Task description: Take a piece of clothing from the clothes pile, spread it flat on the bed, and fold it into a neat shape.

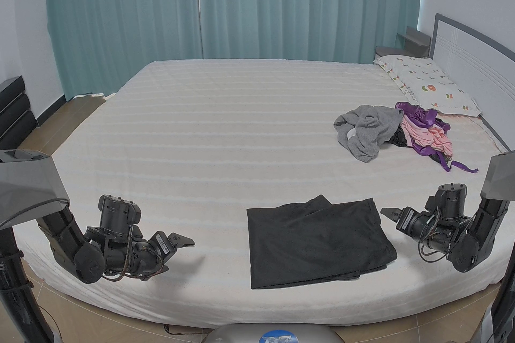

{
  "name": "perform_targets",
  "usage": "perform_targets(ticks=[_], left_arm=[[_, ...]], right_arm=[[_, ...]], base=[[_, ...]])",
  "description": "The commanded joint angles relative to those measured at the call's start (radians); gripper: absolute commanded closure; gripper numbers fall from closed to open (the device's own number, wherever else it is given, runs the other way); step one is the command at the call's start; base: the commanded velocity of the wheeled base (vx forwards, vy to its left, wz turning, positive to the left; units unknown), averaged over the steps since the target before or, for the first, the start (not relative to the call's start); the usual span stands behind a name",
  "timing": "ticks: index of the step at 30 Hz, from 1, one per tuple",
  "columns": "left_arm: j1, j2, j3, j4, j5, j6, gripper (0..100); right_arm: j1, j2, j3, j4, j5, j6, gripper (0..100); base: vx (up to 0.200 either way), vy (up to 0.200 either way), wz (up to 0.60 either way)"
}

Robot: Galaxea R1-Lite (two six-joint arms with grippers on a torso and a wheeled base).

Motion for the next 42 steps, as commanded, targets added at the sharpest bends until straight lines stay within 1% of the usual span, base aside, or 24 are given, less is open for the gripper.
perform_targets(ticks=[1,6,9,10,11,13,16,20,22,26,29,30,31,37,42], left_arm=[[-0.002,-0.001,0.0,0.0,0.001,0.0,0],[-0.002,-0.001,0.0,0.0,0.001,0.0,0],[-0.002,-0.006,0.0,0.0,0.001,-0.002,0],[-0.002,-0.006,0.0,0.0,0.001,-0.002,0],[-0.002,-0.007,0.0,0.0,0.001,-0.002,0],[-0.002,-0.007,0.0,0.0,-0.001,-0.002,0],[-0.003,-0.007,-0.002,-0.002,-0.001,-0.003,0],[-0.003,-0.01,-0.005,-0.004,0.002,-0.014,0],[-0.009,-0.012,-0.007,-0.01,-0.006,-0.034,0],[-0.04,-0.003,-0.034,-0.01,-0.006,-0.046,0],[-0.077,0.006,-0.072,-0.007,0.008,-0.086,0],[-0.077,0.006,-0.072,-0.007,0.008,-0.086,0],[-0.094,0.014,-0.083,-0.008,0.025,-0.106,0],[-0.095,0.025,-0.123,-0.008,0.027,-0.112,0],[-0.097,0.105,-0.229,-0.007,0.054,-0.106,0]], right_arm=[[-0.013,0.003,-0.029,0.001,0.004,0.022,0],[-0.022,0.0,-0.042,0.0,0.024,0.057,0],[-0.022,-0.004,-0.055,0.0,0.076,0.115,0],[-0.022,-0.004,-0.055,0.0,0.076,0.115,0],[-0.022,0.005,-0.061,0.0,0.103,0.14,0],[-0.021,0.011,-0.073,0.003,0.133,0.155,0],[-0.011,0.034,-0.09,0.003,0.157,0.166,0],[0.01,0.059,-0.108,0.001,0.157,0.168,0],[0.022,0.082,-0.119,0.0,0.157,0.168,0],[0.05,0.125,-0.159,0.0,0.157,0.185,0],[0.075,0.158,-0.185,0.0,0.156,0.194,0],[0.075,0.158,-0.185,0.0,0.156,0.194,0],[0.081,0.163,-0.188,-0.002,0.157,0.195,0],[0.096,0.183,-0.208,0.0,0.157,0.197,0],[0.131,0.198,-0.262,0.006,0.154,0.197,0]], base=[[0.0,-0.2,0.0],[0.0,-0.2,0.0],[0.0,-0.2,0.0],[0.0,-0.2,0.0],[0.0,-0.2,0.0],[0.0,0.0,0.0],[0.0,0.0,0.0],[0.0,0.0,0.0],[0.0,0.0,0.0],[0.0,0.0,0.0],[0.0,0.0,0.0],[0.0,0.0,0.0],[0.0,0.0,0.0],[0.0,0.0,0.0],[0.0,0.0,0.0]])
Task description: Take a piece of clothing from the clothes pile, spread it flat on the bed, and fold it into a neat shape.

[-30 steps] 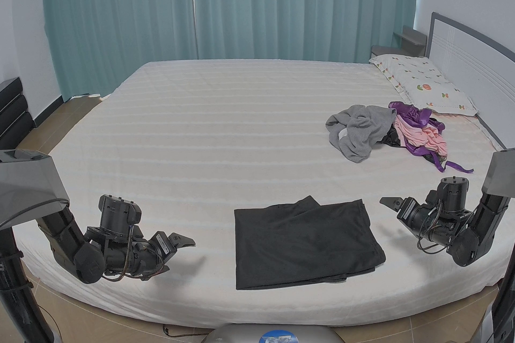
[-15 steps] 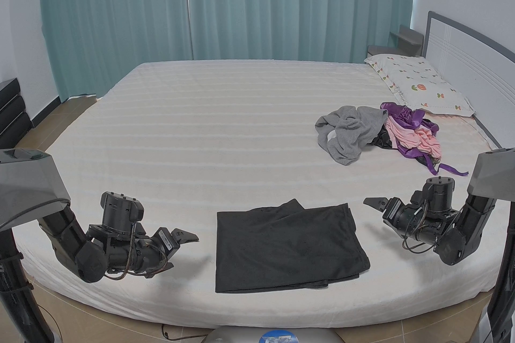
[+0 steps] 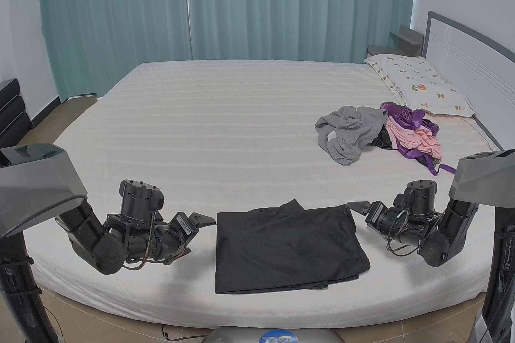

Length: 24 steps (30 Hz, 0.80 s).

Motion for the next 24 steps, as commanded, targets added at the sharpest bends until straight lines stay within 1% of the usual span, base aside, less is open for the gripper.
perform_targets(ticks=[1,3,5,6,8,11,14,15,17,24], left_arm=[[-0.002,0.07,-0.076,0.001,0.019,0.003,0],[-0.004,0.112,-0.155,0.009,0.022,0.006,0],[-0.005,0.121,-0.172,0.01,0.023,0.006,0],[-0.007,0.144,-0.211,0.01,0.031,0.006,0],[-0.027,0.185,-0.27,0.009,0.054,0.011,0],[-0.048,0.245,-0.341,0.007,0.114,0.06,0],[-0.065,0.293,-0.402,0.007,0.161,0.089,0],[-0.067,0.296,-0.405,0.009,0.164,0.089,0],[-0.071,0.316,-0.431,0.01,0.201,0.091,0],[-0.079,0.332,-0.444,0.012,0.218,0.094,0]], right_arm=[[0.028,0.025,-0.037,0.005,0.0,0.0,0],[0.034,0.047,-0.076,0.01,0.001,-0.002,0],[0.036,0.053,-0.086,0.01,0.001,0.0,0],[0.04,0.071,-0.114,0.011,0.0,0.0,0],[0.043,0.09,-0.141,0.01,0.0,0.0,0],[0.042,0.102,-0.152,0.007,0.0,0.0,0],[0.043,0.108,-0.166,0.01,0.0,0.0,0],[0.043,0.108,-0.168,0.008,0.0,0.0,0],[0.043,0.125,-0.184,0.01,0.0,0.0,0],[0.062,0.137,-0.214,0.008,-0.005,0.0,0]], base=[[0.0,0.0,0.0],[0.0,0.0,0.0],[0.0,0.0,0.0],[0.0,0.0,0.0],[0.0,0.0,0.0],[0.0,0.0,0.0],[0.0,0.0,0.0],[0.0,0.0,0.0],[0.0,0.0,0.0],[0.0,0.0,0.0]])
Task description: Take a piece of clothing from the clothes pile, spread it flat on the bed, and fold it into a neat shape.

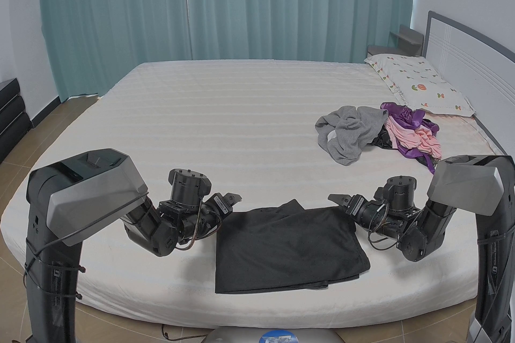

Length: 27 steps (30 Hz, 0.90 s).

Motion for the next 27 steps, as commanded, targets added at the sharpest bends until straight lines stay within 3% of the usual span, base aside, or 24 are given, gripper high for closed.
perform_targets(ticks=[1,3,4,8,13,20,21,27], left_arm=[[-0.007,0.037,-0.024,0.0,0.015,0.0,0],[-0.007,0.044,-0.03,0.002,0.028,0.0,0],[-0.01,0.047,-0.031,0.002,0.032,0.0,100],[-0.014,0.051,-0.031,-0.001,0.045,0.0,100],[-0.027,0.071,-0.033,-0.013,0.124,0.0,100],[-0.027,0.068,-0.03,-0.015,0.128,-0.003,100],[-0.027,0.068,-0.031,-0.015,0.128,-0.003,100],[-0.025,0.067,-0.028,-0.015,0.128,-0.003,100]], right_arm=[[0.007,0.015,-0.011,0.001,-0.001,0.0,0],[0.005,0.017,-0.011,-0.001,0.0,0.0,0],[0.007,0.017,-0.011,-0.001,0.0,0.0,0],[0.007,0.017,-0.011,-0.001,-0.001,0.0,0],[0.007,0.025,-0.011,0.001,-0.006,0.0,0],[-0.015,0.046,-0.04,0.002,-0.009,0.0,0],[-0.018,0.048,-0.045,0.002,-0.007,0.0,100],[-0.024,0.069,-0.068,0.007,-0.012,0.0,100]], base=[[0.0,0.0,0.0],[0.0,0.0,0.0],[0.0,0.0,0.0],[0.0,0.0,0.0],[0.0,0.0,0.0],[0.0,0.0,0.0],[0.0,0.0,0.0],[0.0,0.0,0.0]])
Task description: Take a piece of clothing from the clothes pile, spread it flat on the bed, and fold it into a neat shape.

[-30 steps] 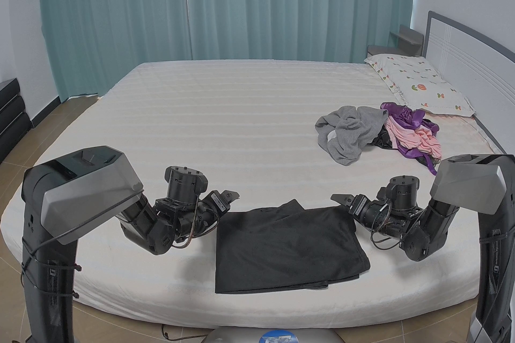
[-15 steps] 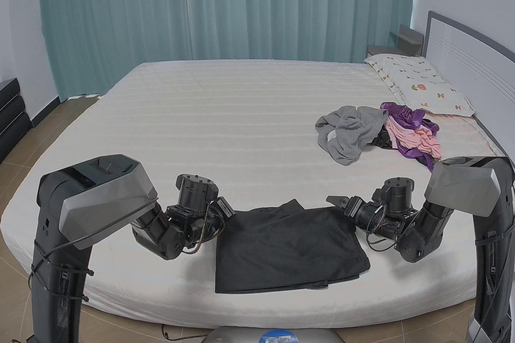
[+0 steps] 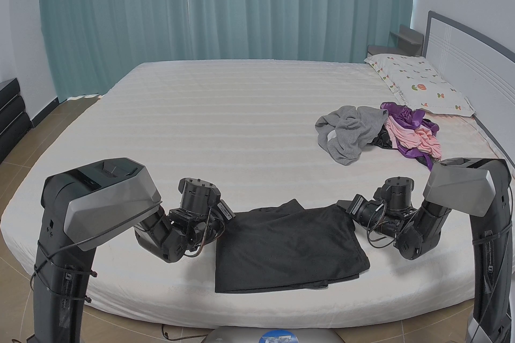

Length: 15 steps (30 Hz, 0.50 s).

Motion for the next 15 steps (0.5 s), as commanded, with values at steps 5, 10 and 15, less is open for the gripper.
perform_targets(ticks=[5,10,15], left_arm=[[0.005,-0.002,0.005,0.0,-0.001,-0.002,100],[0.006,-0.002,0.005,0.0,-0.001,-0.004,100],[0.006,-0.002,0.005,0.001,-0.001,-0.004,100]], right_arm=[[-0.013,0.016,-0.021,0.02,-0.006,0.0,100],[-0.033,0.026,-0.039,0.04,-0.015,-0.002,100],[-0.033,0.03,-0.048,0.054,-0.015,0.0,100]], base=[[0.0,0.0,0.0],[0.0,0.0,0.0],[0.0,0.0,0.0]])
